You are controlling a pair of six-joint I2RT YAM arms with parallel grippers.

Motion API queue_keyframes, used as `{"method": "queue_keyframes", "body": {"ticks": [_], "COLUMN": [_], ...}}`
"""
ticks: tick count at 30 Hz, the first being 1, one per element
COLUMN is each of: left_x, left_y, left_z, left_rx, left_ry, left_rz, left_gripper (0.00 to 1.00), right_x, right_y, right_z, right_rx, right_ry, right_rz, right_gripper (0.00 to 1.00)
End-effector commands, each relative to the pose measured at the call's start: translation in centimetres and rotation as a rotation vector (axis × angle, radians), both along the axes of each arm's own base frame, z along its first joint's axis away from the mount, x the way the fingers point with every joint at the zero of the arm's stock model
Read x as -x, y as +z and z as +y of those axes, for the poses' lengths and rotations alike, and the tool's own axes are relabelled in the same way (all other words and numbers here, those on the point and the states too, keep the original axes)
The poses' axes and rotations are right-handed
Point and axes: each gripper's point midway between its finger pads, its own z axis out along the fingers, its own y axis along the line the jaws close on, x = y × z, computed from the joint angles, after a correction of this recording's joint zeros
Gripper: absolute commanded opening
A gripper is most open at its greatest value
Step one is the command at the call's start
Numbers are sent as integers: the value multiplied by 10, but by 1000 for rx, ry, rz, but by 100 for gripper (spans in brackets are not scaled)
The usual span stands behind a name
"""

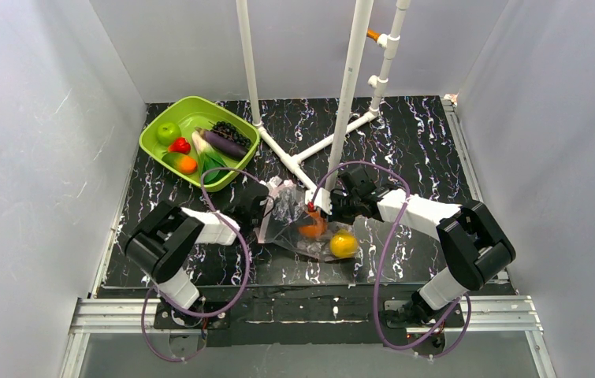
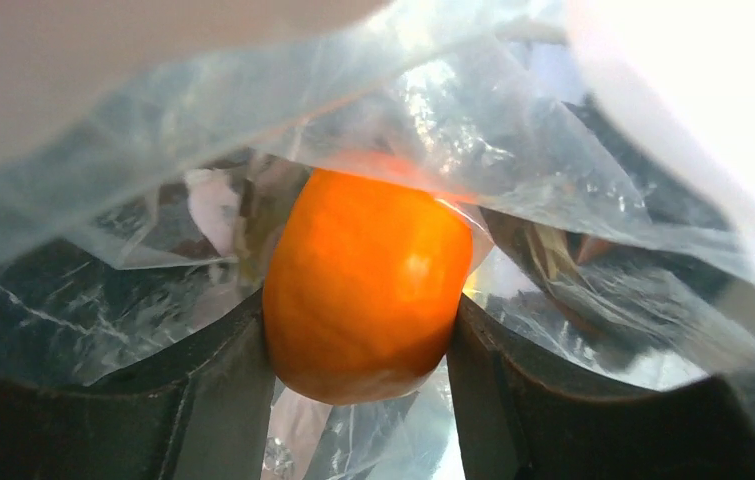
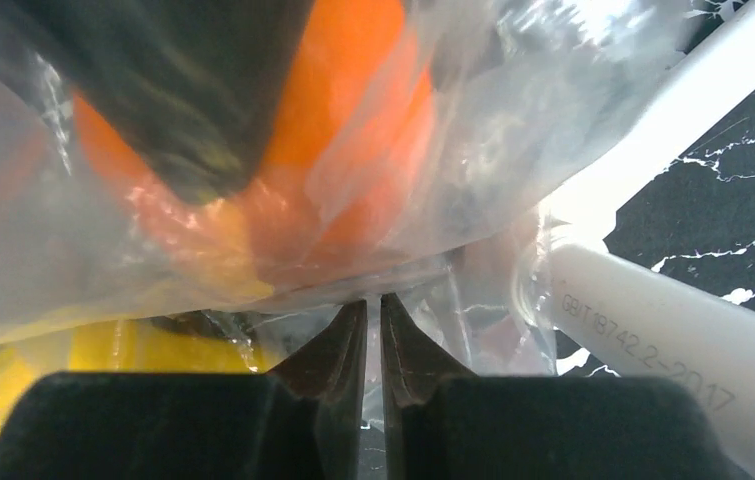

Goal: Open the zip-top bag and remove the fake food
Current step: Pick up the fake fruit from the zipper food storage bag.

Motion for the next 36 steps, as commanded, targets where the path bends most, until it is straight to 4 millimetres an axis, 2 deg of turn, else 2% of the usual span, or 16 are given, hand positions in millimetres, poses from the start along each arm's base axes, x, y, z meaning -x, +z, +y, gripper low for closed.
{"method": "queue_keyframes", "body": {"ticks": [1,6,9,12,14,15,16,19,21,22,23,24,25,26,29,36], "left_x": [12,27,30,29,25,23,21,20,20,19,20,23,29,36,43,41], "left_y": [46,57,52,49,52,55,58,63,63,63,64,65,65,67,73,87], "left_z": [5,21,29,30,26,24,22,22,24,26,27,29,33,40,50,89], "left_rx": [32,13,25,34,57,71,76,94,98,96,97,88,54,15,0,-11], "left_ry": [-93,-133,-128,-118,-115,-113,-111,-91,-70,-52,-47,-57,-85,-112,-136,-93], "left_rz": [-95,-100,-88,-74,-75,-75,-79,-75,-74,-76,-75,-77,-93,-95,-107,-127], "left_gripper": [0,0,0,0,0,0,0,0,0,0,0,0,0,0,0,0], "right_x": [-6,-12,-7,11,47,82,101,101,108,111,106,89,71,56,49,44], "right_y": [13,15,39,81,105,104,95,73,59,47,41,47,58,63,58,54], "right_z": [1,-4,-5,2,5,7,10,30,39,40,39,33,19,2,-20,-37], "right_rx": [-18,-14,-75,-219,-319,-355,-351,-284,-209,-168,-140,-108,-144,-162,-146,-136], "right_ry": [4,-32,-49,-41,23,96,146,140,156,157,129,65,-1,-61,-106,-132], "right_rz": [-33,-23,20,67,140,265,311,295,296,282,265,225,207,150,91,63], "right_gripper": [16,11,13,36,59,73,79,82,81,75,49,12,1,1,1,1]}}
